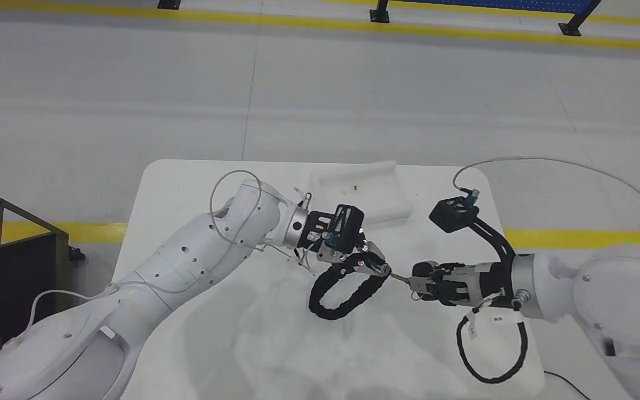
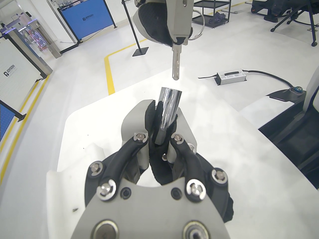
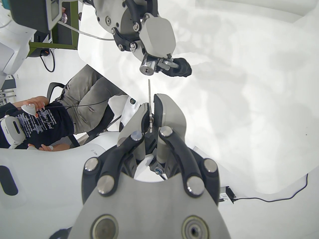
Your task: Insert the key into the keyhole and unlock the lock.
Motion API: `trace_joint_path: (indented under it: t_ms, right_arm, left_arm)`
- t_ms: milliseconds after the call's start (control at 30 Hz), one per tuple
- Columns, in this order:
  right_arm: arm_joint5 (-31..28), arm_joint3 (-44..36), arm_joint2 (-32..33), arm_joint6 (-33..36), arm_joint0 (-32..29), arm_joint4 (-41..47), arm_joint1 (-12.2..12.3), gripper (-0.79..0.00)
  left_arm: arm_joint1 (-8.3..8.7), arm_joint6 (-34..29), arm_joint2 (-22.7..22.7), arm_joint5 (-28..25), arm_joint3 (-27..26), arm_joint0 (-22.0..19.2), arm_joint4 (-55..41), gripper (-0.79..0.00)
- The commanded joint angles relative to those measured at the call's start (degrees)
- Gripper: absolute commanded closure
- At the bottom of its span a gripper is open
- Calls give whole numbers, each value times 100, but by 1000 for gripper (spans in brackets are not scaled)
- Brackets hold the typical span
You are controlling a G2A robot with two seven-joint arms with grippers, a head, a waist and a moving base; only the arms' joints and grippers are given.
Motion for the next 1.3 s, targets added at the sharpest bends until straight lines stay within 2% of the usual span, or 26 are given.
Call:
trace_joint_path:
  t_ms: [0, 600, 1267]
  right_arm:
    - [10, -5, -27, -9, 26, 27, 15, 0]
    - [140, -8, -474, -140, 392, -62, 136, 0]
    - [297, 2, -650, -297, 491, -7, 317, 0]
  left_arm:
    - [-7, -14, 19, 0, -8, -12, -17, 0]
    - [-93, -129, 235, 0, 96, -142, -268, 0]
    - [-108, -52, 394, 0, 148, -241, -377, 0]
